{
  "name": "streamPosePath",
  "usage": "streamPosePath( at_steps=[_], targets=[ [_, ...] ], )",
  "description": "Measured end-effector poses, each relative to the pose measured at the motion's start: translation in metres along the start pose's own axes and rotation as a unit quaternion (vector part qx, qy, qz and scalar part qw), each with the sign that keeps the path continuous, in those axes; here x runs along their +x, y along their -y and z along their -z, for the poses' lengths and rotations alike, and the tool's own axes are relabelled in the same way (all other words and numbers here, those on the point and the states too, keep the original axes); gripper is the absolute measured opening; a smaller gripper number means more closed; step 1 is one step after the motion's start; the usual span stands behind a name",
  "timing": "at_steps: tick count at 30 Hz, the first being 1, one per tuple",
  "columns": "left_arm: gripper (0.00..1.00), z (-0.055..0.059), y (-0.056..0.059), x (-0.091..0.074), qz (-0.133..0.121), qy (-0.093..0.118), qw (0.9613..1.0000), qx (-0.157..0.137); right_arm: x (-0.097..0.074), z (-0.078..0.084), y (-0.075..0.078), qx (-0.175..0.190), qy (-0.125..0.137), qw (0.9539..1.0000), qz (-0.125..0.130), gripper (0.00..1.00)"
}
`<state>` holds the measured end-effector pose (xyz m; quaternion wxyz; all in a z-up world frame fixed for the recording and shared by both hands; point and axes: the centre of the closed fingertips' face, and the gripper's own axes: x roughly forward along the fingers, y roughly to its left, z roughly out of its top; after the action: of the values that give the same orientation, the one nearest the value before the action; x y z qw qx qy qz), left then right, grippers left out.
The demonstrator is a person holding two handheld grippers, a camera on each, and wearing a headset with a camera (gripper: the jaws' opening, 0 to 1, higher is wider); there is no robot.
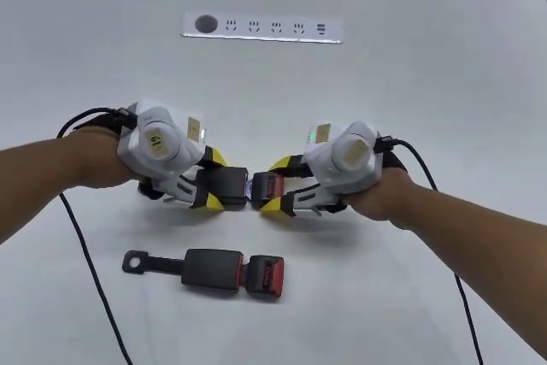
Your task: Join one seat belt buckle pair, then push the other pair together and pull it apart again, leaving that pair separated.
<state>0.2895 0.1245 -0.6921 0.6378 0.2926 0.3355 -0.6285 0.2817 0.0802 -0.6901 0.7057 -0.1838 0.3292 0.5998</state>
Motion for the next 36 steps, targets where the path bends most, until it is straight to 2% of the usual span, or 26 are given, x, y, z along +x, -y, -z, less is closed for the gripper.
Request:
streamPosePath(
  at_steps=[4,16,20,32,34,35,36],
  targets=[
    [0.34,-0.0002,0.0013,-0.0003,0.001,0.0,1.0,0.003,0.0005,-0.0005,0.0009,0.002,0.003,1.0,-0.007,0.32],
    [0.35,0.0009,0.0041,-0.0016,0.006,0.0,0.9999,0.011,0.0018,-0.0003,-0.0013,-0.016,-0.005,0.9998,-0.007,0.33],
    [0.35,0.0002,0.0058,-0.0021,0.012,-0.008,0.9997,0.02,0.0018,-0.0007,-0.0014,-0.024,-0.005,0.9997,-0.007,0.33],
    [0.36,0.0019,0.0073,-0.0031,0.018,-0.014,0.9994,0.025,-0.0059,0.0046,0.0012,-0.035,-0.019,0.9992,-0.008,0.33],
    [0.36,0.0026,0.0069,-0.003,0.019,-0.016,0.9993,0.026,-0.0068,0.0056,0.0018,-0.031,-0.016,0.9994,-0.007,0.33],
    [0.36,0.0028,0.0067,-0.0029,0.02,-0.017,0.9993,0.027,-0.0064,0.0059,0.0036,-0.022,-0.004,0.9997,-0.004,0.33],
    [0.36,0.0033,0.0063,-0.0029,0.02,-0.017,0.9993,0.027,-0.007,0.0073,0.0033,-0.026,-0.006,0.9996,-0.004,0.33]
  ],
)
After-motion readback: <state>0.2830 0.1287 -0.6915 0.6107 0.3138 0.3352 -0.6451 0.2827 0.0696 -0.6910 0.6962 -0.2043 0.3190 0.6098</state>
